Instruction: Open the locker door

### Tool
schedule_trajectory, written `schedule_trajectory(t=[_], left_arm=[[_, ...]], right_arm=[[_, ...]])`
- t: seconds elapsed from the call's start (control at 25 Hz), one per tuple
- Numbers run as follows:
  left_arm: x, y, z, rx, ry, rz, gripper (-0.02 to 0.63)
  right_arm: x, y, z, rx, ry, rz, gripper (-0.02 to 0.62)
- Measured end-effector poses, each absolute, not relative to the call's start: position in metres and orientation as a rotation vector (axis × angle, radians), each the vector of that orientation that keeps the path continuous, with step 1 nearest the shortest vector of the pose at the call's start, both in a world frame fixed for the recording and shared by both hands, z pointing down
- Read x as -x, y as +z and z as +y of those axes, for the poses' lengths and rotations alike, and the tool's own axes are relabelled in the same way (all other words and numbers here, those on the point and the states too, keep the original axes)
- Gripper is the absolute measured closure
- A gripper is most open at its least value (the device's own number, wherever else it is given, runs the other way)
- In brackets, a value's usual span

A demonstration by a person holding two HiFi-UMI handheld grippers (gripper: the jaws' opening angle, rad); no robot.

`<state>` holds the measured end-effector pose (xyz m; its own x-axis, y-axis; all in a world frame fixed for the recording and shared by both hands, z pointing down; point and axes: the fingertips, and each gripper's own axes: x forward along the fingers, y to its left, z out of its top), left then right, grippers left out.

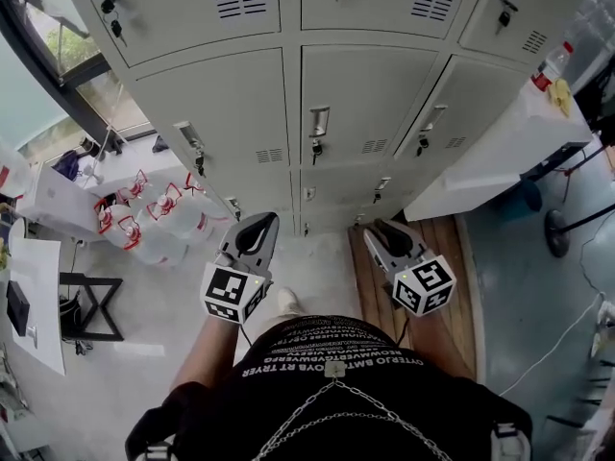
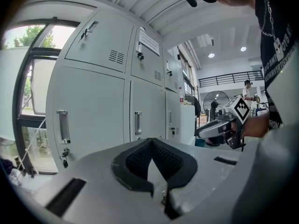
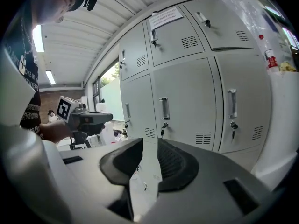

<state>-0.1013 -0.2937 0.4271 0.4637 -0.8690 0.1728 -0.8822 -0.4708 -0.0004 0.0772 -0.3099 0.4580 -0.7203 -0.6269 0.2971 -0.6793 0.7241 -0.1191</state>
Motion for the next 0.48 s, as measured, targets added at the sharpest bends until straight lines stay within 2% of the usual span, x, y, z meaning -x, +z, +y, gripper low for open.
schedule_trajectory(t=[0.48], left_arm=[[0.188, 0.429, -0.349, -2.62, 0.205, -1.549, 0.601]], right_arm=[[0.002, 0.435, -0.386, -1.109, 0.256, -2.709, 0.5]])
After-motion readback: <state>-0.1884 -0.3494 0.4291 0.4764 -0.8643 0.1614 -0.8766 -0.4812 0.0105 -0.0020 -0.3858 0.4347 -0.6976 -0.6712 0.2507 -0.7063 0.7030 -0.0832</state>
